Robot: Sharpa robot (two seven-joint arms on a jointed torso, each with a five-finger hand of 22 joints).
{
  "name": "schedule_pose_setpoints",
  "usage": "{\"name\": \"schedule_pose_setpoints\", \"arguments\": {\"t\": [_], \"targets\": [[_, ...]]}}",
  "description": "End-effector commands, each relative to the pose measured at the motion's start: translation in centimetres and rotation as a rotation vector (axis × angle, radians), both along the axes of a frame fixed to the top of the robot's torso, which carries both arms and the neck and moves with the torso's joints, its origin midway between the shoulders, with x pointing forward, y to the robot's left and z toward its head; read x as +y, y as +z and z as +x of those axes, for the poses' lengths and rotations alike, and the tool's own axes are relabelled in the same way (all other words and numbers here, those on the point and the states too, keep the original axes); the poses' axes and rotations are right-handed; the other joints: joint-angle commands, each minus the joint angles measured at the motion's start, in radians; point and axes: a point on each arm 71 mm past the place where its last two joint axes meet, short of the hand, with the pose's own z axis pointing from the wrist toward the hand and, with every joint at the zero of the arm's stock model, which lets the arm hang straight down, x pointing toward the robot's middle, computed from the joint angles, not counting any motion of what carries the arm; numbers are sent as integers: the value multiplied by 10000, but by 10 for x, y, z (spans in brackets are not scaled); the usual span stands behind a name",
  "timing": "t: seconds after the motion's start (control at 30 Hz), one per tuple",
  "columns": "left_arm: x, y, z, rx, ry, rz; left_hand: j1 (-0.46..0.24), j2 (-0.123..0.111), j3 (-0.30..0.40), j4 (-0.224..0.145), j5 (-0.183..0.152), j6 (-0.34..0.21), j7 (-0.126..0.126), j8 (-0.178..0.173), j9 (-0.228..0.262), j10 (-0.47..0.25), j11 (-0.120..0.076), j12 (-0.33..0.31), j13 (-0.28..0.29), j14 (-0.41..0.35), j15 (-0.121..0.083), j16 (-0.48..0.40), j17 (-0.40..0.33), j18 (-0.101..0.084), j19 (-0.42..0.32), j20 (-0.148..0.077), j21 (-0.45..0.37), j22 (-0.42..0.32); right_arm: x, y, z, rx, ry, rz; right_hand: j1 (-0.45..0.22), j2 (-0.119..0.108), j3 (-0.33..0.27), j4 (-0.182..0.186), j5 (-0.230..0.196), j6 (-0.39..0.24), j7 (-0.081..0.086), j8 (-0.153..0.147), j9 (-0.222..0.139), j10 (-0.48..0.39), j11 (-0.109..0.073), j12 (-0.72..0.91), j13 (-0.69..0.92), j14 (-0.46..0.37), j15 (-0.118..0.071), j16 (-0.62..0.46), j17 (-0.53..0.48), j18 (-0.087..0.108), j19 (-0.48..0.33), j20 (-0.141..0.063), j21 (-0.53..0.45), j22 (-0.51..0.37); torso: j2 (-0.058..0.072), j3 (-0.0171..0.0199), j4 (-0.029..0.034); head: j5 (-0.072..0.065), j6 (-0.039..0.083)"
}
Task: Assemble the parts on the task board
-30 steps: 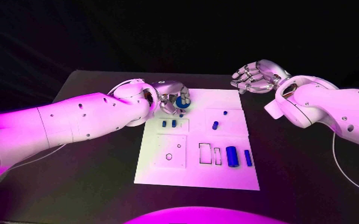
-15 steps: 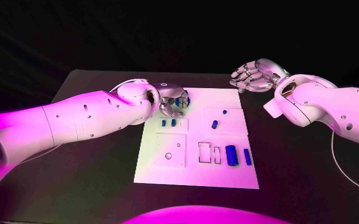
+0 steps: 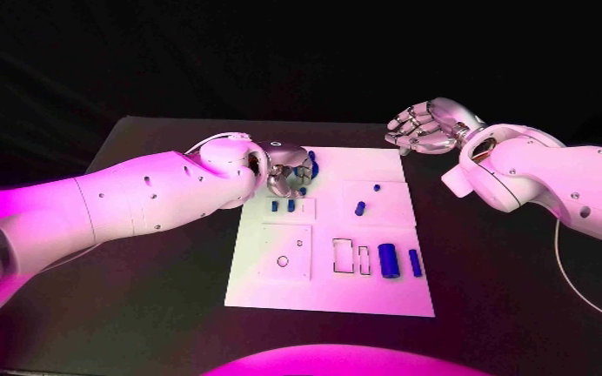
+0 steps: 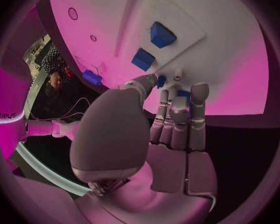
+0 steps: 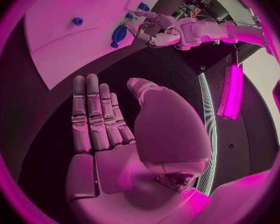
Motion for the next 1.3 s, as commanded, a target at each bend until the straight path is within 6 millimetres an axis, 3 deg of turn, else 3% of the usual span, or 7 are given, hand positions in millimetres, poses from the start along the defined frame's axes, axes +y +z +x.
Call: {"name": "schedule_pose_setpoints", "arguments": {"t": [0.03, 0.33, 0.73, 1.3], "targets": [[-3, -3, -1, 157, -88, 253, 179, 35, 172, -38, -3, 194, -12, -60, -55, 141, -14, -44, -48, 95, -24, 104, 30, -154, 95, -9, 90, 80, 2, 0, -1, -57, 155, 13, 88, 10, 4, -72, 32, -64, 374, -18, -9, 36, 43, -39, -7, -30, 26, -62, -12, 105, -60, 26, -25, -9, -2, -3, -8, 0, -6], [-4, -5, -1, 162, -124, 122, 248, 72, 541, -175, -14, 528, -68, -169, -182, 434, -75, -143, -171, 245, -76, 344, 292, -221, 298, -52, 439, 475, 2, 0, -1, -48, 169, 13, 88, 10, 4, -72, 32, -64, 374, -18, -9, 36, 43, -39, -7, -30, 26, -62, -12, 105, -60, 26, -25, -9, -7, 11, 5, -10, -12], [-5, -7, -2, 274, -133, 76, 212, 87, 656, -230, -33, 646, -76, -224, -230, 548, -91, -202, -224, 366, -91, 490, 481, -269, 451, -70, 658, 727, 2, 0, -1, -35, 187, 9, 90, 17, 7, -74, 37, -62, 375, -14, -9, 40, 44, -39, -26, -24, 27, -74, -19, 106, -60, 27, -22, -31, -7, 3, -3, -6, -20], [-6, -4, -1, 45, -140, -397, 169, 545, 1074, -785, -123, 1547, -271, -303, -263, 1529, -329, -625, -418, 933, -311, 953, 1092, -450, 1058, -243, 1530, 1728, 3, 0, -1, -12, 215, -37, 93, 24, 10, -76, 40, -58, 374, -10, -9, 45, 43, -38, -43, -17, 26, -82, -24, 107, -59, 28, -20, -49, -9, 6, -3, -25, -12]]}}
